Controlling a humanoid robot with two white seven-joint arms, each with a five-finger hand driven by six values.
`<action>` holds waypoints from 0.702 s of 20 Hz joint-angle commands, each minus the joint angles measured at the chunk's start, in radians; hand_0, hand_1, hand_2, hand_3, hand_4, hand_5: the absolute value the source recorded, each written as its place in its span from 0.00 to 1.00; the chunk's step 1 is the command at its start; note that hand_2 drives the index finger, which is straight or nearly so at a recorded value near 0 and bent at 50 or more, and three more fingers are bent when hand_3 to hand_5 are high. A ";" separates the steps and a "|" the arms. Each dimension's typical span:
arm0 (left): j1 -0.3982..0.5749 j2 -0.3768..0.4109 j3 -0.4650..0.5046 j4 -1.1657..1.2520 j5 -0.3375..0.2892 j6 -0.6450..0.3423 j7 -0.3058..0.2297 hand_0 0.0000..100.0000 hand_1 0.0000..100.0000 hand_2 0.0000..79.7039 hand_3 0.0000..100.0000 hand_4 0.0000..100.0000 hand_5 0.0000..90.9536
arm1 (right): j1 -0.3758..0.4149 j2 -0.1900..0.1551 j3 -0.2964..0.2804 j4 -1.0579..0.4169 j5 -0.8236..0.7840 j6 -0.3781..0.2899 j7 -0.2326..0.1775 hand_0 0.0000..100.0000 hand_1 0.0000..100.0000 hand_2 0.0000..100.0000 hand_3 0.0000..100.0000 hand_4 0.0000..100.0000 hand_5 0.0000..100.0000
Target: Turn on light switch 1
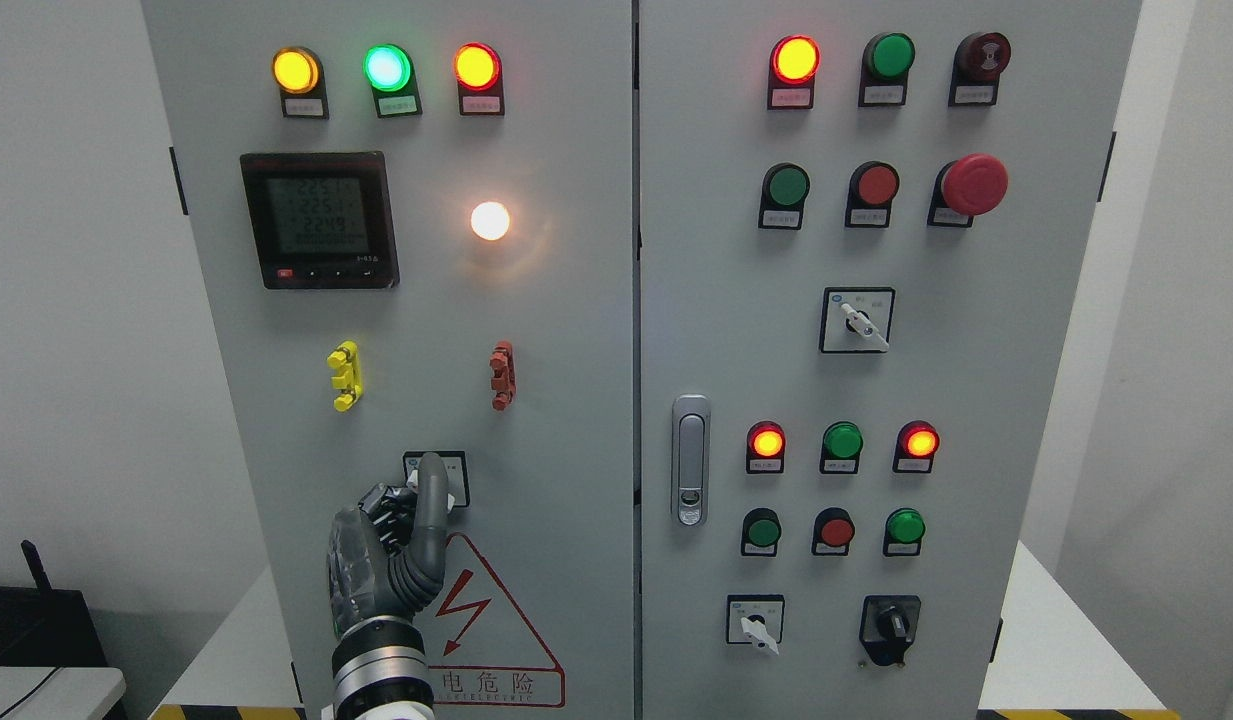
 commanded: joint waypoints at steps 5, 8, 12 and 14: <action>0.008 -0.003 0.000 -0.008 -0.002 -0.001 0.000 0.18 0.24 0.75 0.95 0.94 0.95 | 0.000 0.000 0.020 0.000 -0.026 0.001 0.001 0.12 0.39 0.00 0.00 0.00 0.00; 0.013 -0.003 0.000 -0.011 -0.002 -0.003 0.000 0.18 0.24 0.76 0.95 0.94 0.95 | 0.000 0.000 0.020 0.000 -0.026 0.001 0.001 0.12 0.39 0.00 0.00 0.00 0.00; 0.039 -0.001 -0.002 -0.040 -0.003 -0.004 -0.020 0.19 0.25 0.76 0.95 0.94 0.95 | 0.000 0.000 0.018 0.000 -0.026 0.001 0.001 0.12 0.39 0.00 0.00 0.00 0.00; 0.042 -0.001 0.000 -0.047 -0.003 -0.004 -0.020 0.18 0.25 0.76 0.95 0.94 0.95 | 0.000 0.000 0.020 0.000 -0.026 0.001 0.001 0.12 0.39 0.00 0.00 0.00 0.00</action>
